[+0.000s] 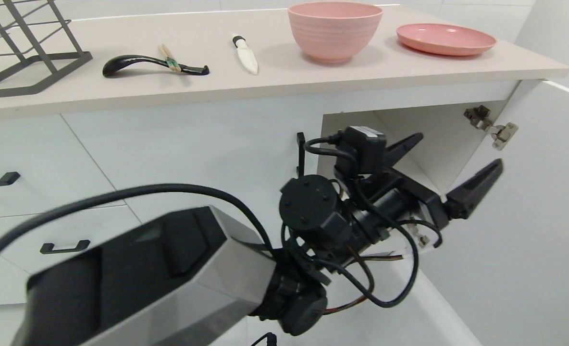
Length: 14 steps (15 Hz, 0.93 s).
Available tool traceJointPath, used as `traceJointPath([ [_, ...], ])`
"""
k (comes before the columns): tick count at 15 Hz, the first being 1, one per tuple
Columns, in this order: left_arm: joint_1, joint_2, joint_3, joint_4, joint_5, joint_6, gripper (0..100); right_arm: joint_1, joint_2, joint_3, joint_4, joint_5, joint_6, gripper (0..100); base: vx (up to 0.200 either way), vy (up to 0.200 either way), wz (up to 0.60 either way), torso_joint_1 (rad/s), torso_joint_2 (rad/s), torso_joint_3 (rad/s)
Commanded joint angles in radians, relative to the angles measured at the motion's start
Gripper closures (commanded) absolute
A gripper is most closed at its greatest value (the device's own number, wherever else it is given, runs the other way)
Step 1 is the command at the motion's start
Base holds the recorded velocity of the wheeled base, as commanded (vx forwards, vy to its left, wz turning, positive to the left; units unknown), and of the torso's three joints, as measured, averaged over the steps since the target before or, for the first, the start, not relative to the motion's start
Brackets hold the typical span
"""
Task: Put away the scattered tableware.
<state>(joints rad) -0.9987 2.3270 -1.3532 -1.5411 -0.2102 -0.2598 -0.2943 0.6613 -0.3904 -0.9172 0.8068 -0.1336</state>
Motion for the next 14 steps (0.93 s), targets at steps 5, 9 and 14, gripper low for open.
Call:
traceJointPath([
  [5,0.272,-0.776,0.822,0.061,-0.055,0.106,0,0.014,0.064,0.145,0.107,0.051,-0.04,0,0.0,0.0,0.0,0.0,0.0,0.0],
  [9,0.451,-1.2,1.069,0.193,-0.061,0.129,0,0.201,0.11,0.39,0.11,0.048,-0.072,0,0.0,0.0,0.0,0.0,0.0,0.0],
  [14,0.75,-1.786,1.275,0.687,-0.078,0.205,0,0.302,-0.215,0.39,0.251,0.051,-0.064,0,0.0,0.0,0.0,0.0,0.0,0.0],
])
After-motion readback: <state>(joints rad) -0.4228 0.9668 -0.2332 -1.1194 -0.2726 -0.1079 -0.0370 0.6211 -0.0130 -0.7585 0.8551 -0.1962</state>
